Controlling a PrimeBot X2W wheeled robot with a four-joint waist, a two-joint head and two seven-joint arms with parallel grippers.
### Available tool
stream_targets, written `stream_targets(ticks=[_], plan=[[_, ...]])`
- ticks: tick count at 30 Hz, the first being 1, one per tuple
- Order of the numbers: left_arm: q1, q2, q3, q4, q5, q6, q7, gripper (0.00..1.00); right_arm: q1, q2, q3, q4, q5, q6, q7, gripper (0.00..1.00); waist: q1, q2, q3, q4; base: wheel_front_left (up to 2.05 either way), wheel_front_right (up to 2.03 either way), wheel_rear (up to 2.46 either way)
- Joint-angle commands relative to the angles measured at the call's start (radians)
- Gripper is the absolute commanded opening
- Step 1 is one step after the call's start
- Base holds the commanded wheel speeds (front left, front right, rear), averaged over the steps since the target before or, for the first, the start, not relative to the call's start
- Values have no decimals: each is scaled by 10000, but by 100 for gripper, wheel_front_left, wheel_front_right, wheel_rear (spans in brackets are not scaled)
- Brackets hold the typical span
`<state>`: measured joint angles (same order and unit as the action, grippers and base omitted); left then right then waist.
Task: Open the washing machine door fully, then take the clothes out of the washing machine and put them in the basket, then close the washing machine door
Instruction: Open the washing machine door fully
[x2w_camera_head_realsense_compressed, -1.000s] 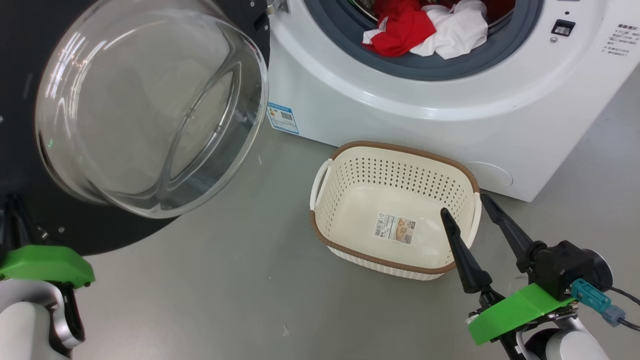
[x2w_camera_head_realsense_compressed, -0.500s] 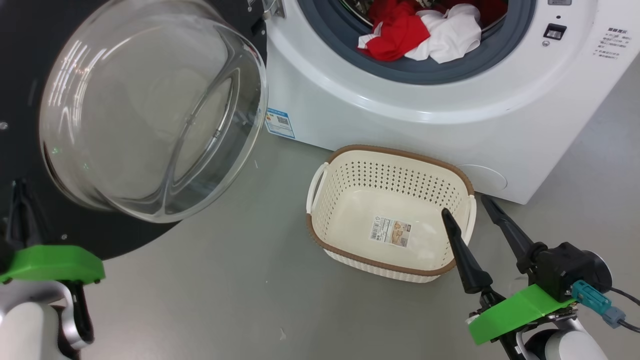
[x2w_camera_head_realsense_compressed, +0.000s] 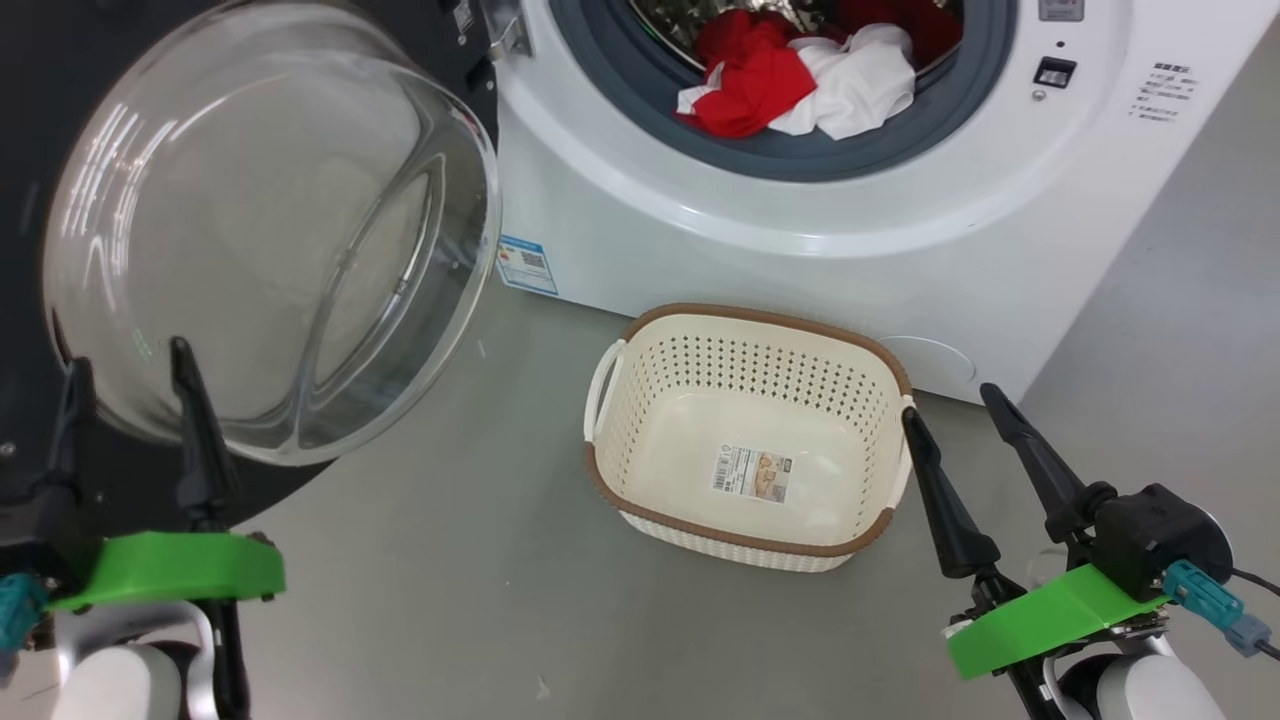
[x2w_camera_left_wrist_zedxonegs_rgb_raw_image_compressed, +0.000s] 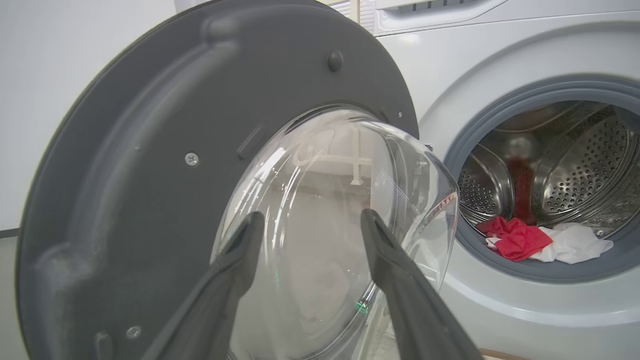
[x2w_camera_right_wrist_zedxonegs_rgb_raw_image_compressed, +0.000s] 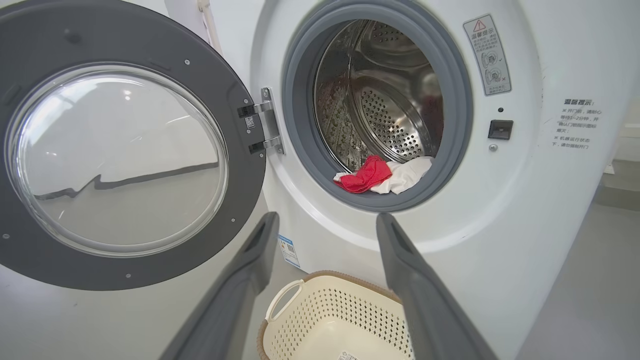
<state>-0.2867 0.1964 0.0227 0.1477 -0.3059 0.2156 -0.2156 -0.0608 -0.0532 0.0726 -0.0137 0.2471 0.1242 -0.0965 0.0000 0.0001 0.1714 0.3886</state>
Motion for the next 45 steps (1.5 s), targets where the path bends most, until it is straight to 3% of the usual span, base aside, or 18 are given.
stream_targets(ticks=[1,9,14,26,35,45], plan=[[48,263,245,-523,65,-68,86,100,-307,29,136,-187,71,65,-148,100,0,-1,-74,-172,0,0,0],[408,203,-133,-1522,-197,-618,25,100,-416,29,-196,3,-55,65,-565,100,0,-1,-151,-804,0,0,0],[592,146,-570,-1802,-437,-1262,-94,100,-418,29,-379,179,-123,65,-819,100,0,-1,-198,-1368,0,0,0],[878,-260,-791,-1425,-1406,-2039,-236,100,-312,29,-651,475,-154,65,-1191,100,0,-1,-286,-2911,0,0,0],[1442,-183,-852,-1520,-1056,-2028,-376,100,-4,30,-778,549,-157,65,-1388,100,0,-1,-528,-4055,0,0,0],[1900,-300,-825,-1572,-1119,-2201,-432,100,462,30,-957,391,-147,65,-1439,100,0,-1,-841,-4364,0,0,0]])
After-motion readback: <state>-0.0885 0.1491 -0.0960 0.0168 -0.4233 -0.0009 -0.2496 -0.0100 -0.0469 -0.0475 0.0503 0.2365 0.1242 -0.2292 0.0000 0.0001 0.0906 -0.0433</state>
